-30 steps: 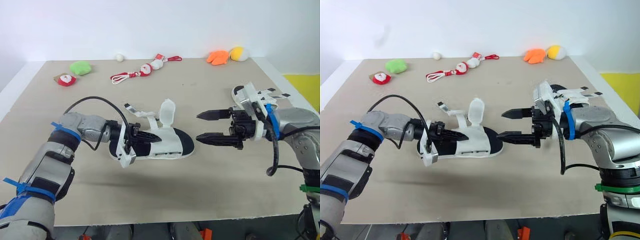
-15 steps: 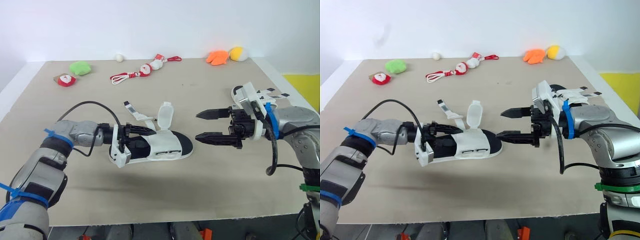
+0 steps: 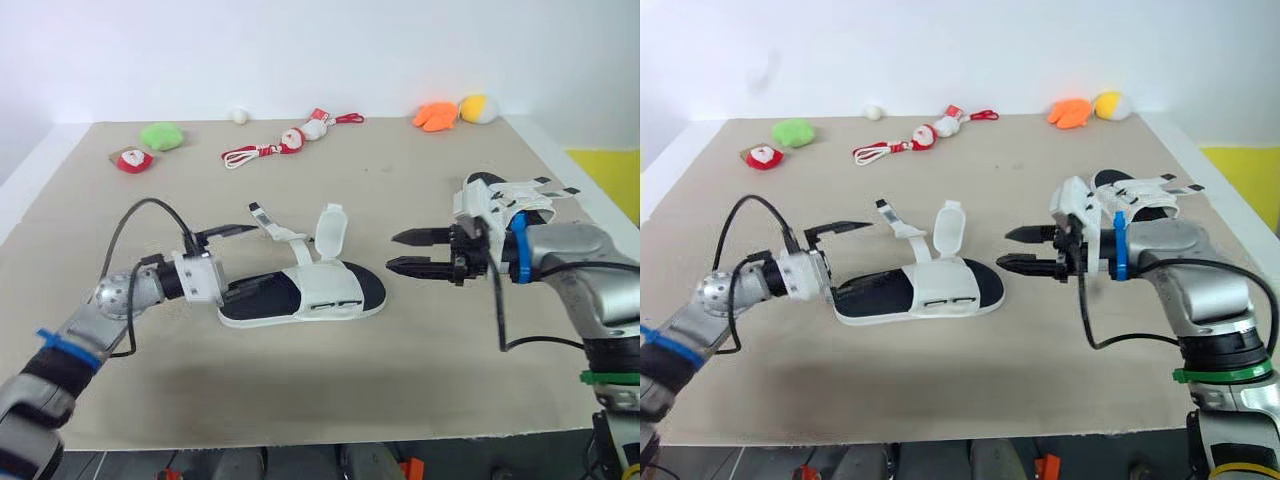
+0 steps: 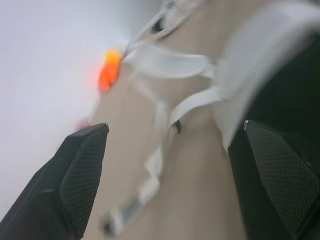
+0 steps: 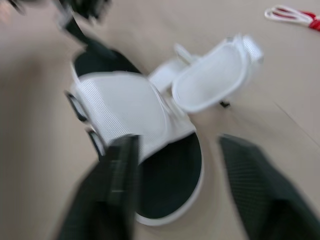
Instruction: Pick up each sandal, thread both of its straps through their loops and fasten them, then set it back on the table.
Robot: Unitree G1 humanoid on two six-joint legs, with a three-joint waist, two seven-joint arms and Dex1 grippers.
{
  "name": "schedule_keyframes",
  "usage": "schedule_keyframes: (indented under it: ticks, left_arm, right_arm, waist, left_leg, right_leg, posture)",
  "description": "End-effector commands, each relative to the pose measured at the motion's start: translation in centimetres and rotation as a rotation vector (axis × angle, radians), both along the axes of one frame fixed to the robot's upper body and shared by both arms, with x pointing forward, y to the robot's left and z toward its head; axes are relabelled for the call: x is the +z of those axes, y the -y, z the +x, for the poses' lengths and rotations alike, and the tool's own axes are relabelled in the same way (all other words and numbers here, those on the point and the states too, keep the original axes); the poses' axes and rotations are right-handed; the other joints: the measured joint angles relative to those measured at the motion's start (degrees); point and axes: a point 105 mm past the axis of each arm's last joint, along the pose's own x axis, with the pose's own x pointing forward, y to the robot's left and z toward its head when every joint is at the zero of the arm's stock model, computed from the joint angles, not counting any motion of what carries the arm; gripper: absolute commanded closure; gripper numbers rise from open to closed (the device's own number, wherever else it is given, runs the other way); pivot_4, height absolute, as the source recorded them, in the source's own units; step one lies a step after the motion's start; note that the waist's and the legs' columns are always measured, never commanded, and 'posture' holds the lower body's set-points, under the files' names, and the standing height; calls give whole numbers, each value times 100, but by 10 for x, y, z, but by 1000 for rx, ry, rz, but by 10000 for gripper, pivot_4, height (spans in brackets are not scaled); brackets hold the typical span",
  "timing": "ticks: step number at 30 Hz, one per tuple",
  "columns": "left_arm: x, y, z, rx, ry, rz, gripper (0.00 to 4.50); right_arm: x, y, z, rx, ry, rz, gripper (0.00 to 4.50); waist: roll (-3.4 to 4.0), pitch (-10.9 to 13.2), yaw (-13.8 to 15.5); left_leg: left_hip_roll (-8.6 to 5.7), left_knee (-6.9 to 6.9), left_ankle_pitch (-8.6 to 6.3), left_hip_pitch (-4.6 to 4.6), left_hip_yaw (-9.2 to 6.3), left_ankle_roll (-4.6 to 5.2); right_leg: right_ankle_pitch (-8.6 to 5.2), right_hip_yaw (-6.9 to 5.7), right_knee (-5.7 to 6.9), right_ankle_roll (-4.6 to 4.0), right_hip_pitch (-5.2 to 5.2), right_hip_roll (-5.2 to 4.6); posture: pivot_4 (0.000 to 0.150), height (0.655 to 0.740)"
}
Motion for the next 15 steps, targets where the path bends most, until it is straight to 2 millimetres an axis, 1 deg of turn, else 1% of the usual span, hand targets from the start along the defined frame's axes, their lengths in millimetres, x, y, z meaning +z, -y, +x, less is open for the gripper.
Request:
schedule_keyframes:
  ticks: [1, 2, 3, 5, 10, 13, 15]
  left_arm:
    - [35, 2, -5, -1, -254, -316, 0]
    - [34, 4, -7, -17, -352, -388, 0]
    - [32, 6, -10, -32, -434, -452, 0]
    - [31, 5, -10, -39, -552, -554, 0]
    - [27, 2, -7, -49, -763, -744, 0]
    - [23, 2, -6, -41, -836, -776, 0]
    - [16, 4, -6, -25, -885, -759, 0]
  right_arm:
    - [-9, -1, 4, -7, 48, -31, 37087]
    - [-18, -3, 5, -11, 42, -33, 41807]
    - [-25, -4, 7, -19, 28, -23, 44283]
    - [-35, -6, 9, -26, 12, -15, 44283]
    - [-52, -11, 12, -18, -16, -22, 44283]
    - [-57, -15, 12, -5, -14, -30, 44283]
    - [-58, -19, 13, 6, -17, -26, 44283]
  waist:
    - [1, 1, 3]
    - [0, 0, -7]
    - [-3, -2, -8]
    - [-1, -1, -16]
    - [-3, 0, -15]
    - [-3, -1, -15]
    - [-3, 0, -14]
  left_leg:
    - [-2, 4, 2, 1, 0, 4]
    - [-2, 4, 3, 2, 0, 5]
    - [-1, 4, 4, 8, 1, 6]
    - [2, 3, 4, 27, 1, 6]
    - [6, 4, 6, 28, -1, 9]
    - [6, 4, 6, 29, -2, 9]
    - [6, 4, 6, 29, -2, 9]
  right_leg:
    - [0, 0, 3, -1, 1, 0]
    - [0, 0, 4, -1, 1, 0]
    - [0, 0, 4, -1, 4, 0]
    - [-3, 0, 4, -6, 20, 6]
    - [3, 0, 6, -12, 18, 15]
    - [2, 0, 6, -13, 19, 15]
    - [2, 0, 6, -14, 19, 15]
  posture:
    - [1500, 7400]
    - [1500, 7400]
    - [1500, 7400]
    - [1500, 7400]
    - [1500, 7400]
    - [1500, 7400]
    - [1500, 7400]
